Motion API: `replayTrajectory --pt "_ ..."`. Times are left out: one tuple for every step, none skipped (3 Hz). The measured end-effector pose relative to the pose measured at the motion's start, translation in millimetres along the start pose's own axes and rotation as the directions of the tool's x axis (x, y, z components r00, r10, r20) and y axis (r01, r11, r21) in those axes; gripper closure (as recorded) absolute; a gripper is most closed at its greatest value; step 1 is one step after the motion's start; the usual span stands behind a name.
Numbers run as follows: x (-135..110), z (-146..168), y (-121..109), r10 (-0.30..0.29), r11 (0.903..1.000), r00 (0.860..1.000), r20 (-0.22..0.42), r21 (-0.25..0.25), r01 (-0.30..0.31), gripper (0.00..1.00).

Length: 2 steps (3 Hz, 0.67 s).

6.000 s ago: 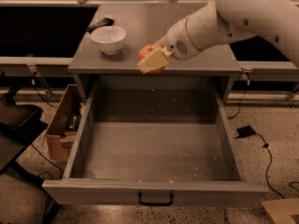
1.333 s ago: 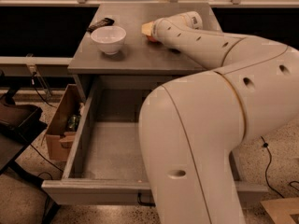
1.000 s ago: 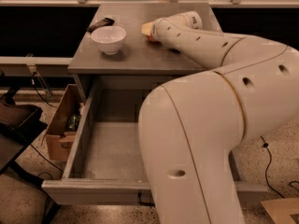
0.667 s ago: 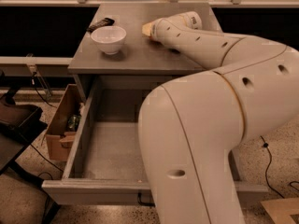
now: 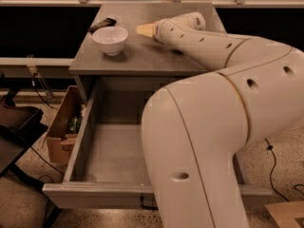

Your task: Pick apple from top drawer and place on counter

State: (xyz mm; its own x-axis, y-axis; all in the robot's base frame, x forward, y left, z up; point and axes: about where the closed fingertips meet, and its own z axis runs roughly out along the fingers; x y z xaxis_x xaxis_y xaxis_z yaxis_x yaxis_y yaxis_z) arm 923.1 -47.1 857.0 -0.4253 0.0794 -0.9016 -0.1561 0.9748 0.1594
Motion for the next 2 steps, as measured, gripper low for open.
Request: replayTrajectory --pt "-22 -16 -2 -0.049 0.9987 0.999 0.005 -0.016 0.049 0.0" --pt "-91 -81 -13 -0.066 0.9949 0.997 0.042 -0.074 0.069 0.0"
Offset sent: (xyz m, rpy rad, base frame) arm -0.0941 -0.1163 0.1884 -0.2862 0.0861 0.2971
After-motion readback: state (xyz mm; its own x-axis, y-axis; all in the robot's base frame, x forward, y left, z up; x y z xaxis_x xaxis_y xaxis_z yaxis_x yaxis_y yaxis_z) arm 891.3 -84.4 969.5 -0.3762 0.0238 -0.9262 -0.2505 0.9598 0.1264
